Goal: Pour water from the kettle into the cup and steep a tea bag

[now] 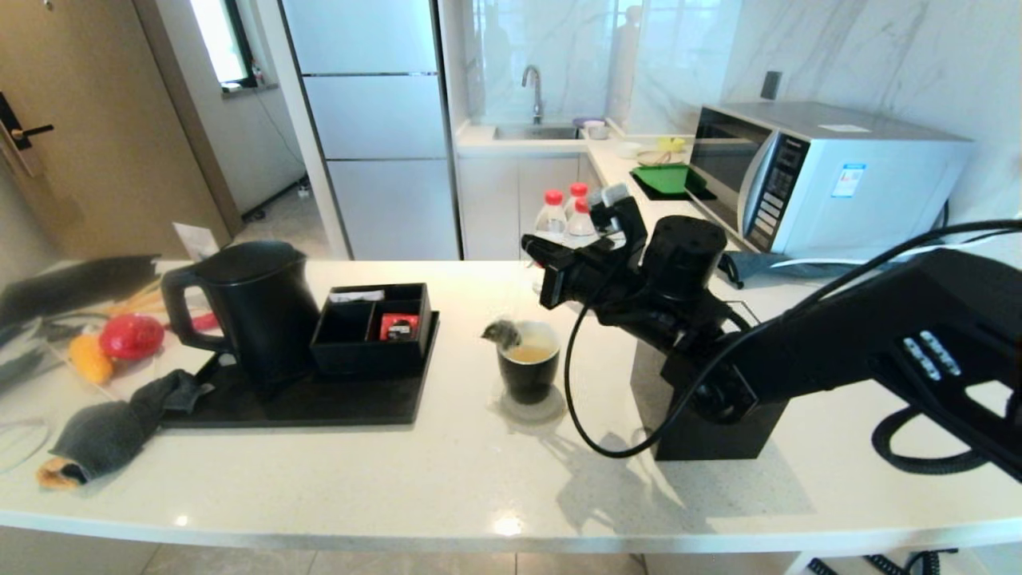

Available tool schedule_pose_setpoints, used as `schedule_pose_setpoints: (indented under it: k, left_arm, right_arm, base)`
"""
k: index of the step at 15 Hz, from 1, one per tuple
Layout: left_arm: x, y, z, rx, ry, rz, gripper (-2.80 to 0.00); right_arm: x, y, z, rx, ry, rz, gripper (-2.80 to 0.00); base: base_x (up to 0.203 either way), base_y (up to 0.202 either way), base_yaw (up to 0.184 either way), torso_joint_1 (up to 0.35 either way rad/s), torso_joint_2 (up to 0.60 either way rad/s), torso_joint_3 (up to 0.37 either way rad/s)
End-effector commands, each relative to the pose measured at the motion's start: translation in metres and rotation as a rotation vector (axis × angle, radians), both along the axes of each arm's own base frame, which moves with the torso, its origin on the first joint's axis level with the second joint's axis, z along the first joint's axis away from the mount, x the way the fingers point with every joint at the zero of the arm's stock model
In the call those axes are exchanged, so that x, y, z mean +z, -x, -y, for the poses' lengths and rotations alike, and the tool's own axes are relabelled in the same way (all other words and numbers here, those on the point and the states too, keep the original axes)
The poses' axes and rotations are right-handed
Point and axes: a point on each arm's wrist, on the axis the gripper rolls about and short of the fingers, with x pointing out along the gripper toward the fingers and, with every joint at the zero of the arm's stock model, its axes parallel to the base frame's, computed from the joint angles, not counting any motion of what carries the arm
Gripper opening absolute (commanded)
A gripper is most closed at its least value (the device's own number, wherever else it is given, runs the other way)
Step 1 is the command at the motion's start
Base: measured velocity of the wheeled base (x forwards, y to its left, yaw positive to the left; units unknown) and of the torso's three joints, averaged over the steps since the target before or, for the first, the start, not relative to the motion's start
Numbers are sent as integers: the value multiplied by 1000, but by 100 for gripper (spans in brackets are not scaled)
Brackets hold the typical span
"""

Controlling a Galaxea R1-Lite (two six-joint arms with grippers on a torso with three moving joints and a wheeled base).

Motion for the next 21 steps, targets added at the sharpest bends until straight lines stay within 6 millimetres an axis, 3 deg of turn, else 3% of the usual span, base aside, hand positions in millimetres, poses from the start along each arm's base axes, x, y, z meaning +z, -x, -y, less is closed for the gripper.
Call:
schedule_pose_setpoints:
  k: [1, 21]
  left_arm:
    - [0, 0, 0, 1, 2, 0, -280]
    - [0, 0, 0, 1, 2, 0, -280]
  right_arm:
    - [-8, -3, -1, 1, 6, -10, -280]
    - [1, -15, 22, -61, 0, 6, -280]
  base:
    - [0, 0, 0, 0, 0, 0]
    - [0, 0, 0, 0, 0, 0]
